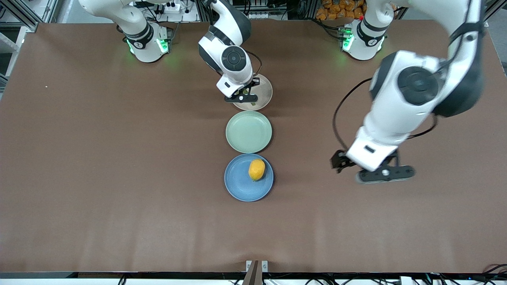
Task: Place lemon and lettuce in plates
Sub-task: 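Carry the lettuce with the right gripper onto the cream plate and release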
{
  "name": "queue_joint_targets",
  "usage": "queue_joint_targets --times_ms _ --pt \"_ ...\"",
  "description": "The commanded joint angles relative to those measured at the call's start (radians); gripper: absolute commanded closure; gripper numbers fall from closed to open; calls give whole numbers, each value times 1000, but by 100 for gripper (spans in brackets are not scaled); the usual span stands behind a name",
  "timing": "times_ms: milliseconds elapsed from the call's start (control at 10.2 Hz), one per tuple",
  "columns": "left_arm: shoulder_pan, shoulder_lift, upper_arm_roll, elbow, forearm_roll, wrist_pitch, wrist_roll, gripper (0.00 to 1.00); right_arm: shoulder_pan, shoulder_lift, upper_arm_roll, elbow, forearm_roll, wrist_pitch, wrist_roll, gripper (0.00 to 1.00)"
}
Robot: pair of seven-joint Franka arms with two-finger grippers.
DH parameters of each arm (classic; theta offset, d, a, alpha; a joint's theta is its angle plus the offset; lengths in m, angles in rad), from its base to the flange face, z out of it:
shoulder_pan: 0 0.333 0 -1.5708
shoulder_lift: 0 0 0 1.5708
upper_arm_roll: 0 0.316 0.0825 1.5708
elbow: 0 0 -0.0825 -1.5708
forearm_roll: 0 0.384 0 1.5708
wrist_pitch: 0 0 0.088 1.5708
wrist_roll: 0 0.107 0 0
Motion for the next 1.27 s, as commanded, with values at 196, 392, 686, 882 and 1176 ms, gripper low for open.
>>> queue_joint_targets --times_ms 196,392,686,882,1176 --pt "111 -147 -1 -37 -16 -160 117 0 15 46 -4 -5 4 37 25 96" --pt "172 -207 -8 -52 -22 -227 210 0 16 46 -4 -15 8 74 30 62" --pt "213 -321 -6 -145 -99 -240 212 0 16 29 -4 -16 8 74 39 0" --pt "231 -402 -12 -243 -123 -203 212 0 4 -32 -13 -12 2 48 39 0" --pt "231 -425 -15 -262 -123 -200 212 0 -63 -100 -84 -3 -44 16 30 0"
